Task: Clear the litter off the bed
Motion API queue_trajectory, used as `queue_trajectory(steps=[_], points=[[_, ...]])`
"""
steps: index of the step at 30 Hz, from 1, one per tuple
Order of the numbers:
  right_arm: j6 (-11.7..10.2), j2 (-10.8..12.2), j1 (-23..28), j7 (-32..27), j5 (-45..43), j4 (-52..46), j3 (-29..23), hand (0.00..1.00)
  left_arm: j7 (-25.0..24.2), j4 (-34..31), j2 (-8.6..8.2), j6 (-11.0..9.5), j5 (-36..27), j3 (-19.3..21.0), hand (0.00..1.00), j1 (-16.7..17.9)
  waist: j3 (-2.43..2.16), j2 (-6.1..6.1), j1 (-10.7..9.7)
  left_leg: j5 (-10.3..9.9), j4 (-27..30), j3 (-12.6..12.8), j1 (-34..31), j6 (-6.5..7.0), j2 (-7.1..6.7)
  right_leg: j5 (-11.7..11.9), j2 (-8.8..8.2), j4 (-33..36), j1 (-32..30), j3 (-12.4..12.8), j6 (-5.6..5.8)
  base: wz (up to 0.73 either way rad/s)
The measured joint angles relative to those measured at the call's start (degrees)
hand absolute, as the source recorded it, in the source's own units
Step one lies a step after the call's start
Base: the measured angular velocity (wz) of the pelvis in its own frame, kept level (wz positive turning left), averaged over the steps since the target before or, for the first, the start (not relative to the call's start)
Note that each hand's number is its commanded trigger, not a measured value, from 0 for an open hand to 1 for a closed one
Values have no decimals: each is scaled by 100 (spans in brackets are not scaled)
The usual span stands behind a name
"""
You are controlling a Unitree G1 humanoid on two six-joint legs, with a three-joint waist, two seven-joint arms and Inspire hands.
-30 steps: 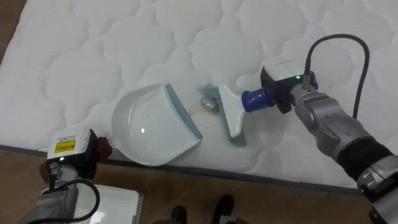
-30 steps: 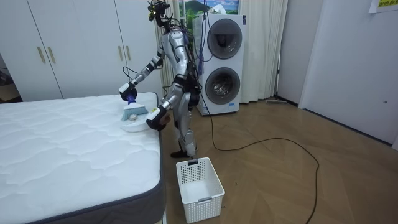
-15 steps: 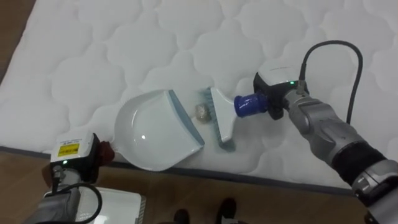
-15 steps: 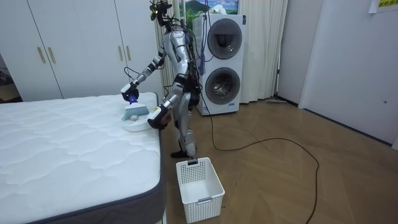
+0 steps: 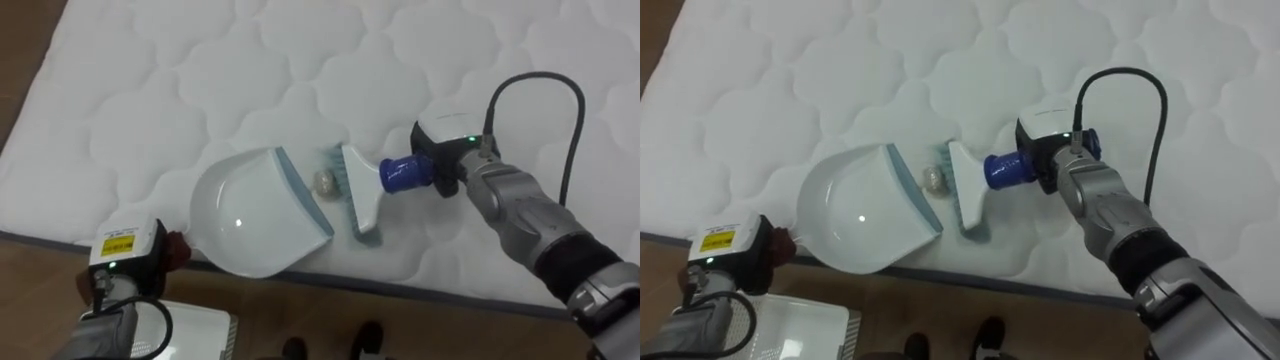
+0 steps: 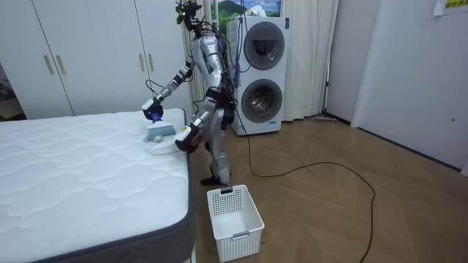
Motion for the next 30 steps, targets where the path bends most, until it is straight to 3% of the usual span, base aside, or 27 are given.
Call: queue_trajectory(steps=[8, 12, 14, 17, 22, 30], points=[[-172, 99, -15, -8, 17, -201, -2, 100, 9, 11, 34, -90, 13, 1, 100, 6, -27, -45, 5, 3, 23, 0, 9, 3, -15, -18, -20, 36, -20, 0, 8, 0], [-302, 315, -14, 5, 345, -305, -35, 100, 50, 10, 66, -155, 21, 24, 100, 52, -30, -50, 1, 3, 30, 0, 9, 3, -12, -18, -22, 28, -7, -10, 8, 0], [-422, 571, -13, 82, 559, -418, -41, 100, 61, 11, 65, -180, 19, 23, 100, 82, -30, -50, 1, 7, 36, -2, 7, 6, -13, -18, -28, 28, -4, -20, 8, 2], [-664, 729, -14, 173, 880, -521, -41, 100, 66, 13, 60, -214, 23, 15, 100, 117, -30, -50, 12, 18, 32, -9, 6, 21, -27, -23, -59, 32, 2, -56, 15, 7], [-795, 740, -14, 335, 1336, -641, -43, 100, 67, 66, 60, -271, 23, 8, 100, 149, -30, -50, 11, 20, -14, -10, -1, 34, -45, -24, -85, 31, 0, -75, 36, 1], [-897, 715, -14, 544, 1366, -642, -43, 100, 86, 170, 56, -335, 21, 15, 100, 129, -30, -48, 18, 20, -11, -15, -14, 34, -40, -26, -80, 29, -27, -92, 36, 0]])
